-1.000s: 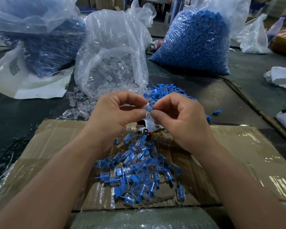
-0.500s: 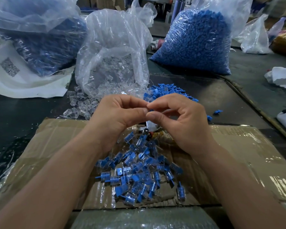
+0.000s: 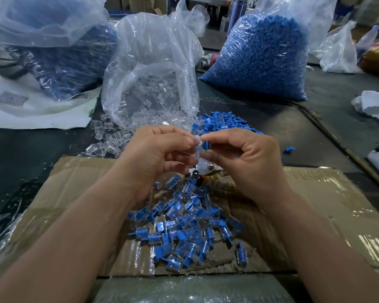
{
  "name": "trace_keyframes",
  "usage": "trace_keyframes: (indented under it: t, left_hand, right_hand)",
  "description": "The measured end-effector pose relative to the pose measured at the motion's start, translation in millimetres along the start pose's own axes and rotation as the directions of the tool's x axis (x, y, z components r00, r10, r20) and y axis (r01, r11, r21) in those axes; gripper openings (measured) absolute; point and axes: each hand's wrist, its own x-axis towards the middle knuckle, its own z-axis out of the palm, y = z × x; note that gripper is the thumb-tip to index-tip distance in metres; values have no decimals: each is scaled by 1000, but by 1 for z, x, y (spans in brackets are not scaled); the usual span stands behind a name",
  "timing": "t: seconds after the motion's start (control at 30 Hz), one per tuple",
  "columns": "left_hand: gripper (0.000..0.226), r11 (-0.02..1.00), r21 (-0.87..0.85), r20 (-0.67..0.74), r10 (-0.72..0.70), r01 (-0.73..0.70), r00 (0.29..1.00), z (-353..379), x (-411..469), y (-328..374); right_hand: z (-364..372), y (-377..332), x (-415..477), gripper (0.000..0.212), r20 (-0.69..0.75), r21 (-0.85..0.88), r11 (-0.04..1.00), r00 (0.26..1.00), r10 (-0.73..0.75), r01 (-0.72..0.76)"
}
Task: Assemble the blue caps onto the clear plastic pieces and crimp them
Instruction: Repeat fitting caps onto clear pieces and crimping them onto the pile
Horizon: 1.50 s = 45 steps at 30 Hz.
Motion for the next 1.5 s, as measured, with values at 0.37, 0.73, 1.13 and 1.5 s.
trace_keyframes:
  t: [0.37,0.73,1.13,1.5]
  left_hand:
    - [7,994,101,3,30,-30,1000,2,-2,1]
    - [7,992,121,-2,37,-36,999,3,-1,0]
    - [13,983,172,-20,74,-69,997,4,-1,-1]
    - [7,992,50,-169,119,-112,978,-4,4,-2]
  right_hand:
    - [2,4,0,31,41,35,999,999,3,-4]
    - [3,3,-1,30,26,9,1000,999,-26,26]
    - [2,0,-1,29,78,-1,1000,997,-8,8]
    - [-48,15,9,69,452,-534,774,659,601,-340]
